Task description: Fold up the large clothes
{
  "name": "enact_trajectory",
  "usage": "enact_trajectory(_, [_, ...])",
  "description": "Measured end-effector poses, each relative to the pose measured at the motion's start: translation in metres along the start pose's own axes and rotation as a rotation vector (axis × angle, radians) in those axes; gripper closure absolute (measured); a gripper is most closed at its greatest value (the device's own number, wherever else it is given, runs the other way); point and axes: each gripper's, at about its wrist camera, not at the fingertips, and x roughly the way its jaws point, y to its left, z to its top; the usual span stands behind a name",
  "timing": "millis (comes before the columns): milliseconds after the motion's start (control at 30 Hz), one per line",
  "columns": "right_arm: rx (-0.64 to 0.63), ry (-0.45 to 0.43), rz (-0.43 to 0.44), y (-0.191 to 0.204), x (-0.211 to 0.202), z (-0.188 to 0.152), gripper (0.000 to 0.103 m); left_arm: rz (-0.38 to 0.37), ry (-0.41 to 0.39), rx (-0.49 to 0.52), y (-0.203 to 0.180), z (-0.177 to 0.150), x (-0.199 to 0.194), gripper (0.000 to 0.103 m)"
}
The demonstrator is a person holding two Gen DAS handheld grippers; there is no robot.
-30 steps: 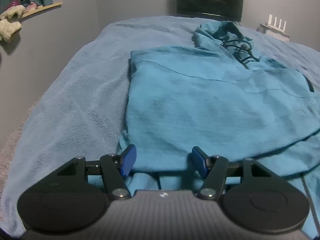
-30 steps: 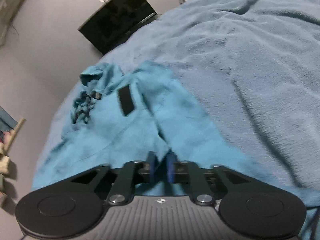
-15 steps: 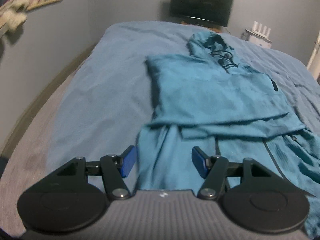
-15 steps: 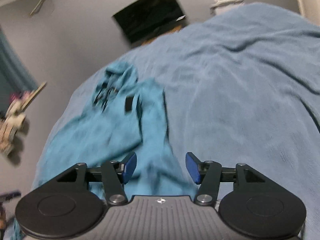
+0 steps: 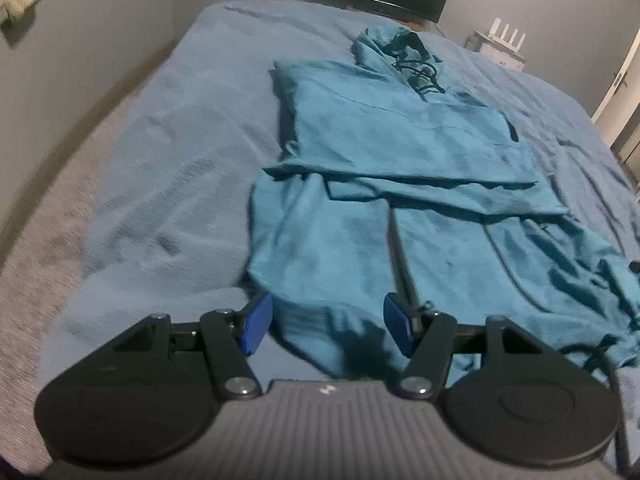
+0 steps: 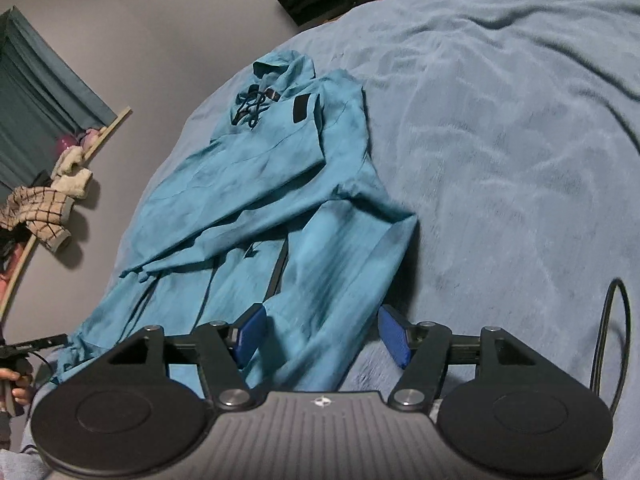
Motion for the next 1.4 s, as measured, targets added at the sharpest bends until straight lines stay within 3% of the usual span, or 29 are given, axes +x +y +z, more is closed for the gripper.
enact_trajectory(133, [-0.003, 0.008, 0.013, 0.002, -0.006, -0.007, 0.037, 0.006, 0.032, -0.033, -0.001, 0.004, 0.014, 0.043])
enact_trajectory(300, [0.010, 0.013, 0.035, 0.001, -0.016, -0.013, 0.036, 0.012, 0.108, -0.175, 0.019, 0.011, 0.034, 0.043])
enact_trajectory(400, [0.026, 0.017, 0.070, -0.001, -0.019, -0.016, 0.037, 0.014, 0.139, -0.155, 0.017, 0.012, 0.038, 0.043])
enact_trajectory(500, [0.011, 0.029, 0.084, 0.002, -0.019, -0.022, 0.037, 0.003, 0.173, -0.091, 0.010, 0.010, 0.041, 0.070])
enact_trajectory(567, [0.002, 0.030, 0.089, 0.002, -0.017, -0.025, 0.042, 0.010, 0.166, -0.066, 0.007, 0.006, 0.041, 0.082])
enact_trajectory(633, [-0.018, 0.019, 0.094, 0.003, -0.018, -0.029, 0.054, -0.010, 0.142, -0.050, 0.004, 0.005, 0.037, 0.096])
enact_trajectory(733, [-0.032, -0.015, 0.153, 0.004, -0.024, -0.028, 0.086, -0.021, 0.079, 0.010, -0.006, 0.003, 0.028, 0.101])
enact_trajectory(1100, [0.000, -0.221, 0.270, 0.017, -0.036, 0.009, 0.091, -0.161, -0.217, -0.045, -0.003, 0.037, -0.023, 0.102])
enact_trajectory(1400, [0.131, -0.348, 0.384, 0.013, -0.020, 0.033, 0.091, -0.263, -0.315, -0.192, 0.011, 0.062, -0.018, 0.102])
